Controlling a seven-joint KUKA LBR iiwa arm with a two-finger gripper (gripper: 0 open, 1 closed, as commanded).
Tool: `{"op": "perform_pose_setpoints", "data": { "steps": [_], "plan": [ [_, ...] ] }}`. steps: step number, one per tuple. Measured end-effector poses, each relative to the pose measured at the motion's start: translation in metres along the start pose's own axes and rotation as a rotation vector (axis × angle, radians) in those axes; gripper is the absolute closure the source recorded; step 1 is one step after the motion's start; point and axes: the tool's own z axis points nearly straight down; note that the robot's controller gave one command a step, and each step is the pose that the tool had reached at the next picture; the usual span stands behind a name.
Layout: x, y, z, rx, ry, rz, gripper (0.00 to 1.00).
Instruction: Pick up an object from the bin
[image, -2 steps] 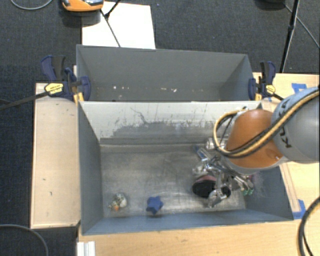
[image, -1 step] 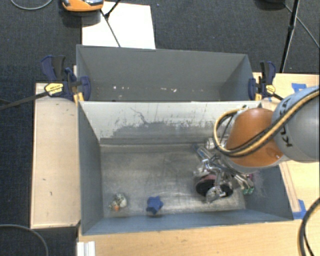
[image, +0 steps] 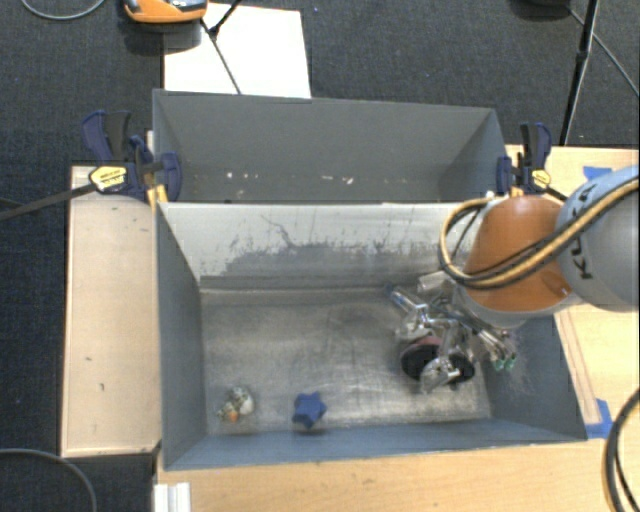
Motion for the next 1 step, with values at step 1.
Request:
{"op": "perform_pose_setpoints", "data": {
  "steps": [1],
  "plan": [
    [-0.0038, -0.0036, -0.1405, 0.017, -0.017, 0.004, 1.00]
  ]
}}
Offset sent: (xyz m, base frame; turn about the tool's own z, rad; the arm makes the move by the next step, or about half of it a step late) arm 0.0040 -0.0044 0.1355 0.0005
